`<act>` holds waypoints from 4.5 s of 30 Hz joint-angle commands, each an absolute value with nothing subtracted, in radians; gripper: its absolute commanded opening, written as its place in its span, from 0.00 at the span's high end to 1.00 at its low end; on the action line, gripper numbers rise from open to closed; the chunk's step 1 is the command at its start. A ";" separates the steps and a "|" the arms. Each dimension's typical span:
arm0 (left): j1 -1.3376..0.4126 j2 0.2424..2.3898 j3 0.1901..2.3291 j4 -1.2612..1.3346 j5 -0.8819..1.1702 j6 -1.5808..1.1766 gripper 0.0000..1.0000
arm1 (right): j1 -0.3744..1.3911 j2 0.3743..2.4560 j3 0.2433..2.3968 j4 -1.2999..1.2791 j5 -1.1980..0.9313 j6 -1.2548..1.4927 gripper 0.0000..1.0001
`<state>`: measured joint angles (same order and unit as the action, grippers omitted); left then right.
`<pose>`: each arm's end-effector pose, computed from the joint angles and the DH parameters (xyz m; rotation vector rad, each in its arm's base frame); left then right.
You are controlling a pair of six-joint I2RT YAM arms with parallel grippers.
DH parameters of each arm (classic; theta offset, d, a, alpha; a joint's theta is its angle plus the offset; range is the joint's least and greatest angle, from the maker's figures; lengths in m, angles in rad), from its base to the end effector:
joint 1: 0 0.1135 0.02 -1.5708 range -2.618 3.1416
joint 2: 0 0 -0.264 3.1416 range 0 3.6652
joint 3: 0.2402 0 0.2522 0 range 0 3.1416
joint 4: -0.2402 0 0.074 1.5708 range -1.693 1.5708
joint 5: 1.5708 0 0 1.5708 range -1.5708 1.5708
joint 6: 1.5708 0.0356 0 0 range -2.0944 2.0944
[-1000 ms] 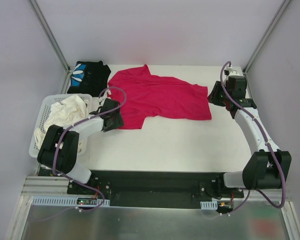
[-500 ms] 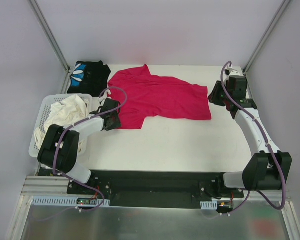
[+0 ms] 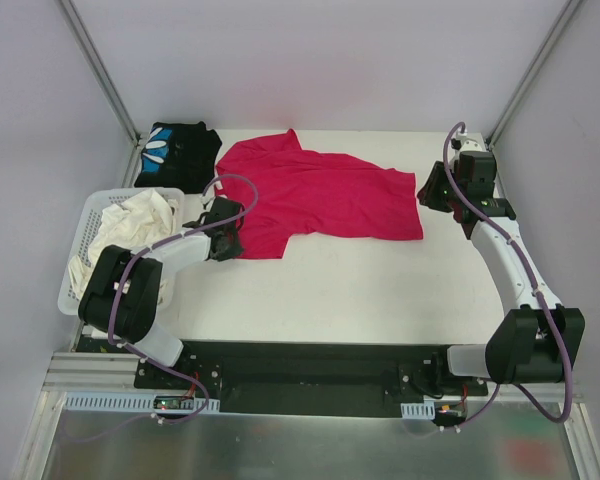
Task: Fold and stack the t-shirts
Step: Flatten out the tshirt
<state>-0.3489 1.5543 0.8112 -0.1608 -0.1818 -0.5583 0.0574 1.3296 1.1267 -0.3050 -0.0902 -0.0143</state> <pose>0.2879 -0.0979 0.1703 -0.3344 2.4390 -0.1719 0.3039 0.0207 0.3260 -0.1296 2.0746 0.1201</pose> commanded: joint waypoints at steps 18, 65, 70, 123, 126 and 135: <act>-0.390 1.467 0.861 -0.175 -0.135 -0.548 0.93 | 0.046 1.425 1.046 -0.347 -0.011 0.058 0.51; -0.391 1.505 0.888 -0.204 -0.175 -0.526 0.89 | 0.009 1.673 1.074 -0.272 0.009 0.117 0.46; -0.393 1.516 0.896 -0.204 -0.170 -0.526 0.90 | 0.003 1.693 1.095 -0.270 0.008 0.117 0.46; -0.393 1.292 1.226 -0.520 -0.282 -0.433 1.00 | -0.032 1.335 1.005 -0.446 0.106 0.147 0.99; -0.393 1.255 1.221 -0.546 -0.264 -0.431 1.00 | -0.032 1.279 0.980 -0.465 0.098 0.153 0.99; -0.393 1.192 1.236 -0.617 -0.203 -0.428 1.00 | -0.032 1.155 0.991 -0.581 0.101 0.140 0.99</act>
